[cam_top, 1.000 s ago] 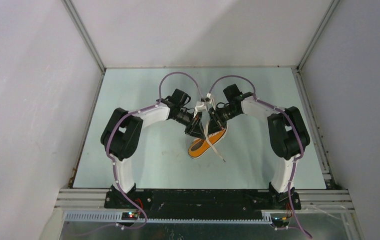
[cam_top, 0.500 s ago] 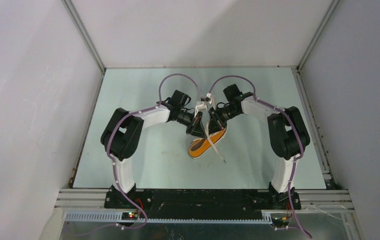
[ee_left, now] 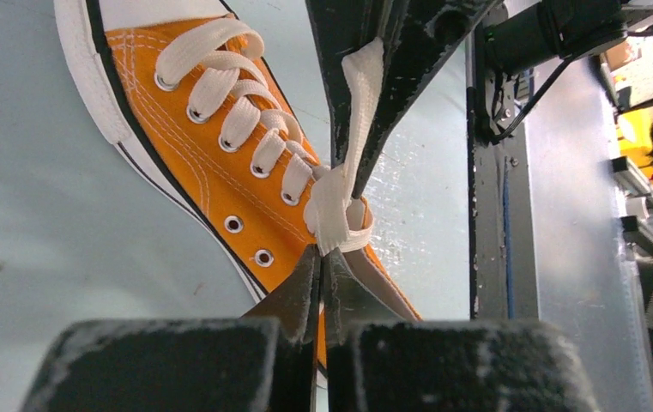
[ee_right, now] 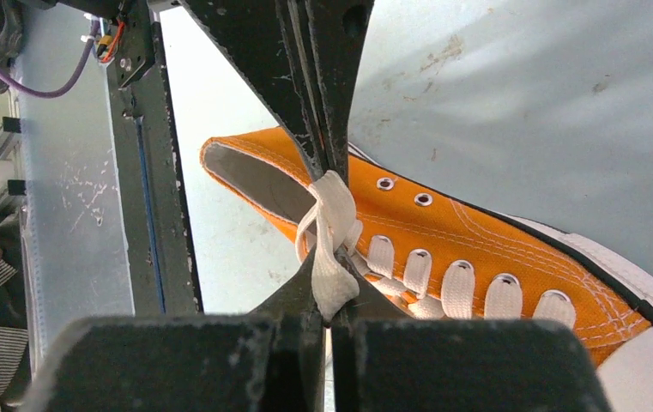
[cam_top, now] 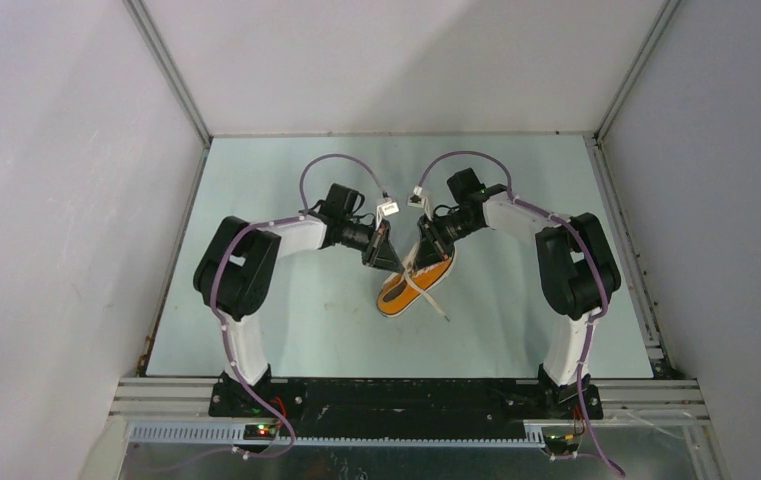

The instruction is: Tie the shoes

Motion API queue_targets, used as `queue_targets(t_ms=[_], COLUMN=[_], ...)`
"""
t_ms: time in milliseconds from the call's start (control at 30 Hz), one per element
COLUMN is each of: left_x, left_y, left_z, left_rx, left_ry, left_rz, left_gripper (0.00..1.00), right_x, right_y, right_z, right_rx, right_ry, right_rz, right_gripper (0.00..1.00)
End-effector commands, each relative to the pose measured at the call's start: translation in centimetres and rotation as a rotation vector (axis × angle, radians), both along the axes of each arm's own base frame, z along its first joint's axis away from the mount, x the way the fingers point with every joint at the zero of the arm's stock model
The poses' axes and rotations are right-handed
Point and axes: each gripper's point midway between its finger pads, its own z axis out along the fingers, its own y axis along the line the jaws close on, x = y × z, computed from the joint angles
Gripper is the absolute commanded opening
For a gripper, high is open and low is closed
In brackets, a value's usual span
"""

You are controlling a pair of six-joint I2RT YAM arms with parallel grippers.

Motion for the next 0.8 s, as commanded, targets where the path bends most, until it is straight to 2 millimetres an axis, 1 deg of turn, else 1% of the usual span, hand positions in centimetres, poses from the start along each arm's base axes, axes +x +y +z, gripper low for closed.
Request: queue_targets(t_ms=[0,167,233,300,333,367,433,500,633,767], left_x=[1.5,0.94,0.73,0.64,0.61,0.64,0.6,0.67,0.7,0.67], left_y=[-0.74,-0.99,-1.01,-1.03,-1.01,-1.04,-1.05,-1.08,-1.14,-1.23], left_z=[2.01,2.34,2.5,2.65,2.64,2.74,2.74,2.77,2.76,2.9], left_rx=[-0.052,-0.078,-0.088,-0.093,-0.093,-0.096,-0.097,-0.098,-0.099,-0.104], left_ry=[-0.004,0.031,0.043,0.045,0.046,0.046,0.051,0.053,0.071,0.101], left_rz=[0.103,0.11,0.11,0.109,0.11,0.111,0.113,0.115,0.125,0.141], left_gripper=[0.0,0.0,0.0,0.0,0.0,0.0,0.0,0.0,0.0,0.0], right_x=[0.12,0.04,0.1,0.11,0.2,0.21,0.21,0.14,-0.11,-0.41], right_y=[0.21,0.49,0.57,0.66,0.71,0.72,0.75,0.84,1.1,1.17], right_z=[1.79,1.88,1.82,1.81,1.78,1.82,1.83,2.05,2.12,1.63], right_rx=[0.05,0.058,0.057,0.056,0.057,0.057,0.06,0.068,0.073,0.061], right_ry=[-0.021,-0.009,-0.003,0.009,0.008,0.014,0.02,0.023,0.023,0.03], right_rz=[0.018,0.012,0.004,-0.006,-0.009,-0.014,-0.018,-0.016,-0.012,-0.02], right_gripper=[0.0,0.0,0.02,0.11,0.14,0.2,0.26,0.3,0.33,0.32])
